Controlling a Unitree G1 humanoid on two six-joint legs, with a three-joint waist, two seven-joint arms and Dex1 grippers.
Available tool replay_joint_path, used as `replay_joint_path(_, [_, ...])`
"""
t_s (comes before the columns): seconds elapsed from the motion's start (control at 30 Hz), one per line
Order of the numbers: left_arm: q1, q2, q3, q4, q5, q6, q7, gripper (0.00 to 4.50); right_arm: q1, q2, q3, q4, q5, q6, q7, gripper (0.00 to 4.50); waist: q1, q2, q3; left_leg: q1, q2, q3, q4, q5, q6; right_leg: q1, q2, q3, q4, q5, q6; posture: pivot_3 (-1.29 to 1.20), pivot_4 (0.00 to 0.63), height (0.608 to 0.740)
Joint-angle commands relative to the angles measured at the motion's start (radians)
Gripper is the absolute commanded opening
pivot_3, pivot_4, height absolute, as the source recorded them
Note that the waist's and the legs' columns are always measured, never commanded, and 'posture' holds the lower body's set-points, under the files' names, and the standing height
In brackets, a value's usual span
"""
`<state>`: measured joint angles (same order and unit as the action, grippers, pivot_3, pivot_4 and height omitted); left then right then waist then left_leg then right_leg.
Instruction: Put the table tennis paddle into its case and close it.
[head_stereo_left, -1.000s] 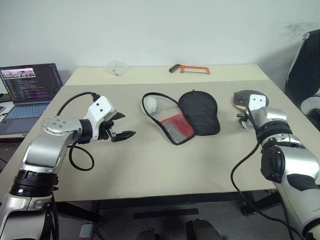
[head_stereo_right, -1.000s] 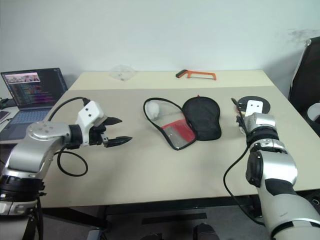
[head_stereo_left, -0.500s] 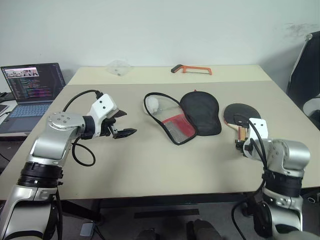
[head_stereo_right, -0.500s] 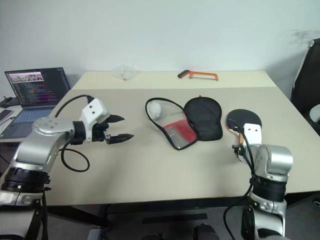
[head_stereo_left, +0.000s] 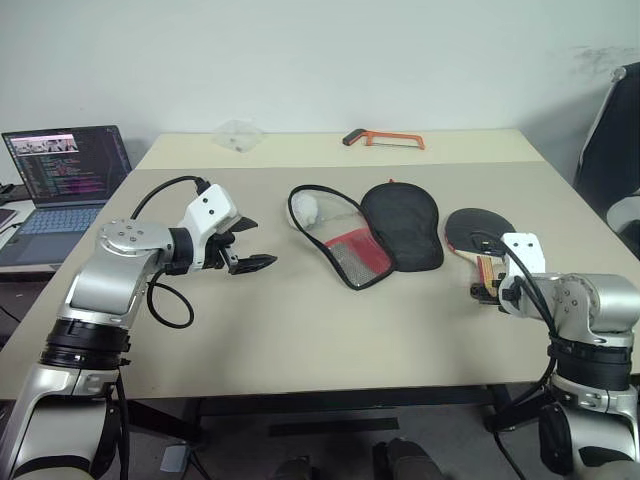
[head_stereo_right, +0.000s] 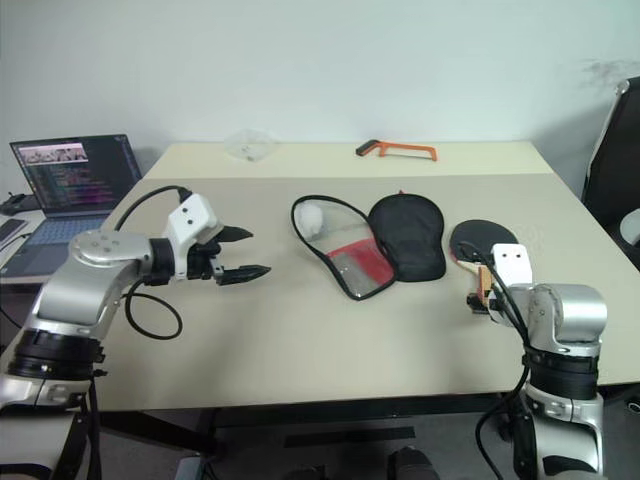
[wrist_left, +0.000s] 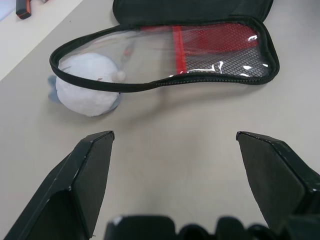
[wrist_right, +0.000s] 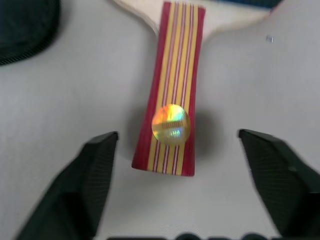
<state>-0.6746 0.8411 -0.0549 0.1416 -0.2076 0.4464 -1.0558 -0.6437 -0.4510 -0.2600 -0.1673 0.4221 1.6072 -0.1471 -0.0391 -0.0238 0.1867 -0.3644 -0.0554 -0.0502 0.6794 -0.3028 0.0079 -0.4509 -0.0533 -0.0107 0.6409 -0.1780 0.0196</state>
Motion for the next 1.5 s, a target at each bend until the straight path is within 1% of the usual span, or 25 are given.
replay_joint_path(0.03, [-0.016, 0.019, 0.022, -0.003, 0.01, -0.024, -0.002, 4.3, -0.05, -0.045, -0.016, -0.029, 0.052, 0.007, 0.012, 4.49, 0.0, 0.0, 0.0, 0.0, 0.0, 0.0, 0.0, 0.0, 0.0, 0.0, 0.0, 0.0, 0.0, 0.0, 0.0, 0.0, 0.15, 0.74])
replay_joint_path(0.1, [-0.02, 0.017, 0.023, 0.002, 0.013, -0.025, -0.003, 4.3, -0.088, -0.048, -0.024, -0.023, 0.062, 0.007, 0.014, 4.49, -0.001, 0.0, 0.0, 0.0, 0.0, 0.0, 0.0, 0.0, 0.0, 0.0, 0.0, 0.0, 0.0, 0.0, 0.0, 0.0, 0.15, 0.74])
replay_joint_path(0.17, [-0.024, 0.011, 0.019, 0.005, 0.017, -0.026, -0.001, 4.3, -0.14, -0.028, -0.021, 0.024, 0.015, 0.007, -0.002, 4.49, -0.001, 0.0, 0.0, 0.001, 0.0, 0.001, 0.0, 0.0, 0.0, 0.0, 0.0, 0.0, 0.0, 0.0, 0.0, 0.0, 0.15, 0.74])
replay_joint_path(0.23, [-0.029, 0.0, 0.014, 0.005, 0.017, -0.025, 0.001, 4.3, -0.188, 0.002, -0.021, 0.102, -0.043, -0.009, -0.013, 4.49, -0.001, 0.0, 0.0, 0.001, 0.0, 0.0, 0.0, 0.0, 0.0, 0.0, 0.0, 0.0, 0.0, 0.0, 0.0, 0.0, 0.15, 0.74])
replay_joint_path(0.33, [-0.034, -0.009, 0.008, 0.0, 0.023, -0.026, 0.002, 4.3, -0.226, 0.036, -0.015, 0.23, -0.095, -0.094, -0.01, 4.49, 0.004, 0.0, 0.0, 0.001, 0.0, 0.0, 0.0, 0.0, 0.0, 0.001, 0.0, 0.0, 0.0, 0.0, 0.0, 0.0, 0.15, 0.74])
replay_joint_path(0.57, [-0.026, -0.004, 0.022, -0.015, 0.018, -0.017, 0.003, 4.3, -0.231, 0.064, 0.002, 0.408, -0.181, -0.235, 0.004, 4.49, 0.007, 0.0, 0.0, -0.001, 0.0, 0.0, 0.0, 0.0, 0.0, 0.0, -0.001, 0.0, -0.001, 0.0, 0.0, 0.0, 0.15, 0.74])
replay_joint_path(0.8, [-0.015, -0.003, 0.025, -0.038, 0.014, -0.003, 0.007, 4.3, -0.265, 0.1, -0.026, 0.619, -0.238, -0.44, -0.016, 4.49, 0.0, -0.001, 0.0, 0.002, 0.0, 0.001, 0.0, 0.0, 0.001, 0.001, 0.0, 0.001, 0.0, 0.0, 0.0, 0.0, 0.15, 0.74])
replay_joint_path(0.97, [-0.044, -0.002, 0.032, -0.002, 0.033, -0.019, 0.036, 4.3, -0.296, 0.117, -0.068, 0.747, -0.248, -0.55, -0.052, 4.49, -0.005, -0.001, 0.0, 0.007, 0.0, 0.001, 0.001, 0.0, 0.001, 0.006, 0.0, 0.001, -0.001, 0.0, 0.0, 0.0, 0.15, 0.74])
replay_joint_path(1.0, [-0.046, -0.001, 0.032, -0.003, 0.031, -0.017, 0.033, 4.3, -0.298, 0.116, -0.071, 0.764, -0.255, -0.563, -0.062, 4.1, -0.005, -0.001, 0.0, 0.008, 0.0, 0.001, 0.001, 0.0, 0.001, 0.008, 0.0, 0.001, -0.001, 0.0, 0.0, 0.0, 0.15, 0.74])
replay_joint_path(1.03, [-0.046, 0.0, 0.032, -0.005, 0.029, -0.016, 0.03, 4.3, -0.3, 0.115, -0.075, 0.778, -0.26, -0.569, -0.071, 3.89, -0.005, -0.001, 0.0, 0.009, 0.0, 0.001, 0.001, 0.0, 0.001, 0.009, 0.0, 0.001, -0.002, 0.0, 0.0, 0.0, 0.15, 0.74])
replay_joint_path(1.1, [-0.043, 0.003, 0.036, -0.018, 0.014, -0.009, 0.016, 4.3, -0.302, 0.114, -0.083, 0.79, -0.263, -0.569, -0.087, 3.28, -0.004, -0.001, -0.001, 0.01, 0.0, 0.0, 0.001, 0.0, 0.001, 0.01, 0.0, 0.001, -0.002, 0.0, 0.0, 0.0, 0.15, 0.74])
replay_joint_path(1.3, [-0.023, 0.012, 0.066, -0.083, -0.072, 0.054, -0.047, 4.3, -0.293, 0.109, -0.086, 0.757, -0.262, -0.538, -0.093, 1.31, 0.008, -0.002, -0.001, 0.008, 0.0, -0.001, 0.001, 0.0, 0.002, 0.01, 0.0, 0.0, -0.005, 0.001, 0.001, 0.0, 0.15, 0.74])
replay_joint_path(1.33, [-0.029, 0.012, 0.067, -0.075, -0.069, 0.054, -0.04, 4.3, -0.293, 0.108, -0.085, 0.737, -0.261, -0.527, -0.091, 1.11, 0.009, -0.002, -0.001, 0.007, 0.0, -0.002, 0.001, 0.0, 0.002, 0.01, 0.0, -0.001, -0.006, 0.001, 0.001, 0.0, 0.15, 0.74])
replay_joint_path(1.5, [-0.038, 0.012, 0.063, -0.058, -0.06, 0.045, -0.027, 4.3, -0.315, 0.095, -0.082, 0.659, -0.267, -0.49, -0.096, 1.1, 0.009, -0.002, -0.001, 0.002, 0.0, -0.004, 0.0, 0.0, 0.002, 0.008, 0.0, -0.002, -0.011, 0.001, 0.001, 0.0, 0.15, 0.74])
